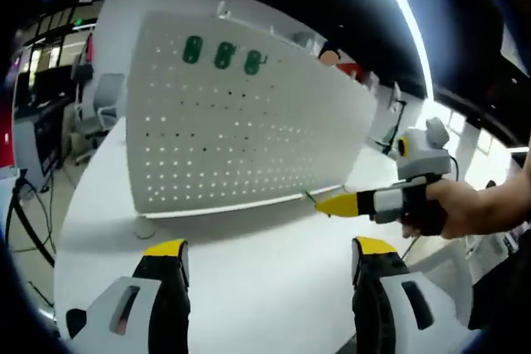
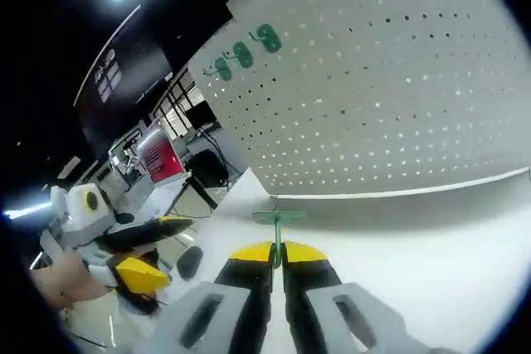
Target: Insert the hook assembly into the mounting plate slot until the hook locks in place.
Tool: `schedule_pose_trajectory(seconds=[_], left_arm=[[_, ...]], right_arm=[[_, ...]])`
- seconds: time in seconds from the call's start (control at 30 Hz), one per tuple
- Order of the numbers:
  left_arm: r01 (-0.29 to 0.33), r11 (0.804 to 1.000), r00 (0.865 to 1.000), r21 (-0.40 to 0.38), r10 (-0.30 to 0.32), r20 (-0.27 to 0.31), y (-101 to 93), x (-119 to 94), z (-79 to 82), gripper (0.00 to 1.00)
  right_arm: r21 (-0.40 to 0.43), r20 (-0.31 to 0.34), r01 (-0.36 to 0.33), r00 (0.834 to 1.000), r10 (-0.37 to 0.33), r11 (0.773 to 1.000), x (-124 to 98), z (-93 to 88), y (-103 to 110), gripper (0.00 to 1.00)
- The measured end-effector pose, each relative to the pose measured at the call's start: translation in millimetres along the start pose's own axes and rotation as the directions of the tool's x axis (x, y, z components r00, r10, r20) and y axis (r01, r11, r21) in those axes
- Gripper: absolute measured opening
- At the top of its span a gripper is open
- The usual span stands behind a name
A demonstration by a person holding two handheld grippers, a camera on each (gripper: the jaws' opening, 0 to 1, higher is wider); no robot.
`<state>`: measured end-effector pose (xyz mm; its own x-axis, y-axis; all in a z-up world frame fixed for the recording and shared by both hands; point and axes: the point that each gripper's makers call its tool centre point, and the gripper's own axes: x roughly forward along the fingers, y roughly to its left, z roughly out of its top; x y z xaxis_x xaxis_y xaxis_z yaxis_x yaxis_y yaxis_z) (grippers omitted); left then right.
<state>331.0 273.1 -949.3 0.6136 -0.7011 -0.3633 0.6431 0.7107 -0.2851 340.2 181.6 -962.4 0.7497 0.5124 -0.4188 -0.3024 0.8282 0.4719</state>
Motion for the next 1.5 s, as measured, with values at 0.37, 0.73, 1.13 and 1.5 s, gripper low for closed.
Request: schedule_pose_trajectory(seconds=[0.37,0.73,1.13,1.5], left_arm=[[0.090,0.996,0.996,-0.008,-0.090,0.007,-21.3,3.0,4.0,0.67],[0.247,0.969,0.963,-0.001,-0.245,0.116,-50.7,-9.9,27.9,0.40],[0.365,0.926,0.922,0.098,-0.374,0.101,-79.5,-19.0,33.5,0.07],[0.356,0.924,0.933,0.138,-0.359,0.000,-81.0,-11.2,26.6,0.02]], right_arm=[[0.216,-0.038,-0.192,0.978,0.205,0.957,-28.9,-18.9,57.5,0.00],[0.412,-0.012,-0.317,0.935,0.353,0.854,-46.5,-14.3,79.2,0.00],[0.455,-0.009,-0.375,0.905,0.426,0.808,-51.1,-14.5,92.2,0.00],[0.446,0.023,-0.377,0.912,0.410,0.812,-53.8,-13.1,83.4,0.01]])
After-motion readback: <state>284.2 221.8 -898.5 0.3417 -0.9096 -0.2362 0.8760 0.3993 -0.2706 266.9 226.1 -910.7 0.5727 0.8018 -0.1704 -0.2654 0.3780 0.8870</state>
